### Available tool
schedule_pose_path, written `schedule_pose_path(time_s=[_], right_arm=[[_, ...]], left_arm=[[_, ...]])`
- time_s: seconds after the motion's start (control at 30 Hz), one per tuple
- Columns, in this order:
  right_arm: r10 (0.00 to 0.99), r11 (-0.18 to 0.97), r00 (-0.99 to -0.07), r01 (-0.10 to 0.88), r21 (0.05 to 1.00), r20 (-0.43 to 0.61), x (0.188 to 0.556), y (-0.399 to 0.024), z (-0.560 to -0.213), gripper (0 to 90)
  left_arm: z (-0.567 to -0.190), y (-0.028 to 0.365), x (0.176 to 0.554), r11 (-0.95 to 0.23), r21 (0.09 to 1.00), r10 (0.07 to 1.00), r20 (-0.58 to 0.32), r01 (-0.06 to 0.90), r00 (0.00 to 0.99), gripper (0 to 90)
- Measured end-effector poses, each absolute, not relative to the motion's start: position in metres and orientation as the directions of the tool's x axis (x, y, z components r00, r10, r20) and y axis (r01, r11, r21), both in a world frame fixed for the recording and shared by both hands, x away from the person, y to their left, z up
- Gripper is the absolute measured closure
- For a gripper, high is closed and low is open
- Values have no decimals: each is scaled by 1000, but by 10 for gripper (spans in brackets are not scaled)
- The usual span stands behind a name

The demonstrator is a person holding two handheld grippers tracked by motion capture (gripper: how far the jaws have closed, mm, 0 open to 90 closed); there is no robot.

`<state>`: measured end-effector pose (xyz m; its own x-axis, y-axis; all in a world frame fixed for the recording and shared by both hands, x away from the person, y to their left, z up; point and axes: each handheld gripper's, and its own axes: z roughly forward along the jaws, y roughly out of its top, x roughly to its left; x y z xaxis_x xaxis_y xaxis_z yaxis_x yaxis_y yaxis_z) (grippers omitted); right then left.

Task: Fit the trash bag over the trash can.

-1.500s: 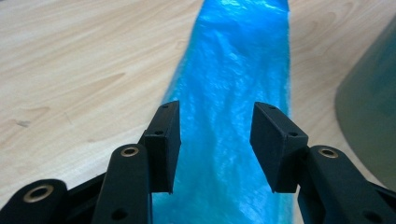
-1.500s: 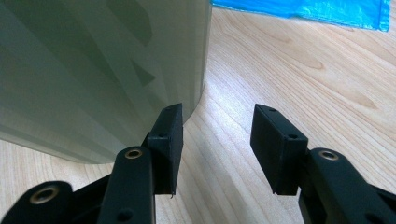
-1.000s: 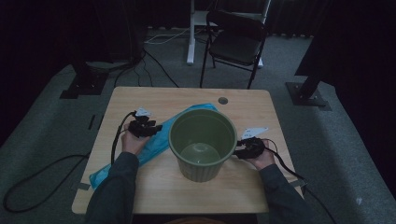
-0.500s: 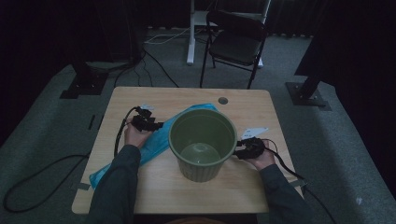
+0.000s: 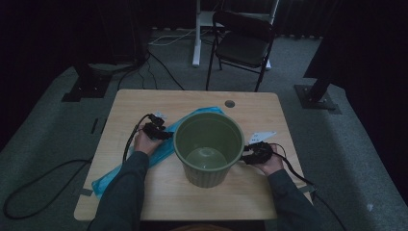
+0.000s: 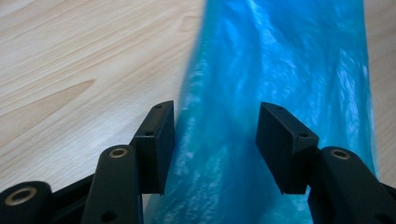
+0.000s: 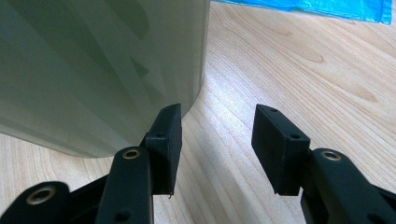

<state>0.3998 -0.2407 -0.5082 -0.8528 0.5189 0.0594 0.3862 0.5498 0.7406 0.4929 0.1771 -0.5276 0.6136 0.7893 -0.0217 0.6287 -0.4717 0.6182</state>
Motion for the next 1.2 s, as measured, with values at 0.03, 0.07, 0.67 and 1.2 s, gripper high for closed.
schedule_pose_path(time_s=[0.03,0.07,0.67,1.2], right_arm=[[519,549,-853,386,741,60,400,-241,-508,524],[519,550,-853,386,740,59,400,-241,-508,524],[516,551,-854,386,740,62,399,-240,-507,536],[510,550,-858,385,741,67,398,-239,-507,540]], left_arm=[[-528,173,490,-491,615,788,11,617,616,495],[-527,172,488,-487,618,788,6,617,616,548],[-460,193,461,-387,763,734,-86,518,674,894],[-387,214,436,-311,860,708,-74,404,703,894]])
